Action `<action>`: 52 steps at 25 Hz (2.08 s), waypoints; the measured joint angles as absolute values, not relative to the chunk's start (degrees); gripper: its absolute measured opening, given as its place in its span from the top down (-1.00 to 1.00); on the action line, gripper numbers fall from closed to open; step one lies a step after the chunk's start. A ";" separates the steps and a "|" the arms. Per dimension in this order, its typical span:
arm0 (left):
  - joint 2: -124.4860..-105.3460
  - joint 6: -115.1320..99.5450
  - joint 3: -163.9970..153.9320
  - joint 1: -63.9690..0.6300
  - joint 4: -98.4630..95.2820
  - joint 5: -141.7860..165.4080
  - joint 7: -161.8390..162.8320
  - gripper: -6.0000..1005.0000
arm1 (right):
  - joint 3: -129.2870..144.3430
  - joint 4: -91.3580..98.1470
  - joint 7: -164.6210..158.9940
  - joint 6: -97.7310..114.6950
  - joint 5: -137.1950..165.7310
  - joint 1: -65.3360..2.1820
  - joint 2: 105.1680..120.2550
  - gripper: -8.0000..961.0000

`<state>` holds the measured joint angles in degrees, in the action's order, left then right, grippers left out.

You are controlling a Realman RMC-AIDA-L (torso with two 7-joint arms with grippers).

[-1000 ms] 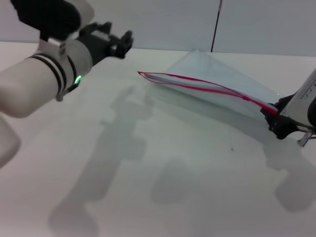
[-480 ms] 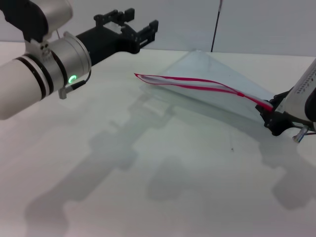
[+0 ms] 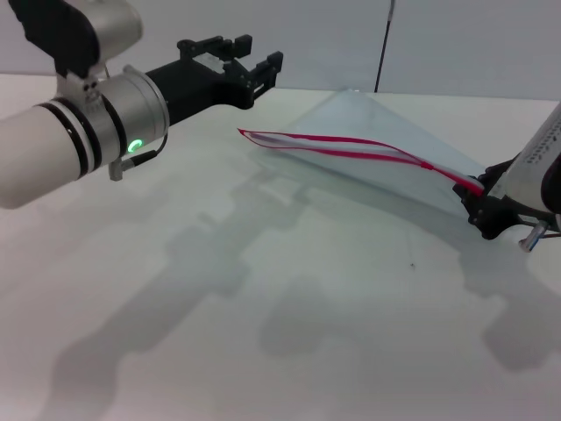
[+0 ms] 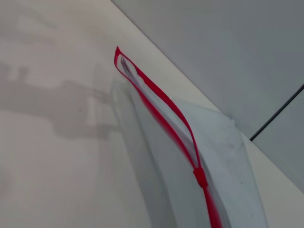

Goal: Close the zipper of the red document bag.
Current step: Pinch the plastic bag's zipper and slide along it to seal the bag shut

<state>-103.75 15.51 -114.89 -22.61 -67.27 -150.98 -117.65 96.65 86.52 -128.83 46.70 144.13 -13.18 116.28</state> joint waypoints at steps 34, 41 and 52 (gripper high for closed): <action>-111.91 41.73 -101.25 -33.28 -66.27 -74.61 -87.08 -0.11 | 97.11 89.12 -128.86 50.74 141.16 -15.57 116.22 0.88; -112.72 43.40 -101.80 -34.08 -69.26 -67.81 -87.04 -0.11 | 97.12 89.41 -128.96 51.02 141.15 -15.57 116.28 0.88; -115.76 43.59 -101.99 -33.67 -71.36 -60.94 -88.08 -0.11 | 97.14 89.55 -129.02 51.76 140.99 -15.96 116.21 0.88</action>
<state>-115.76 43.59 -101.99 -33.67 -71.36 -60.94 -88.08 97.14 89.55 -129.02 51.76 140.99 -15.96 116.21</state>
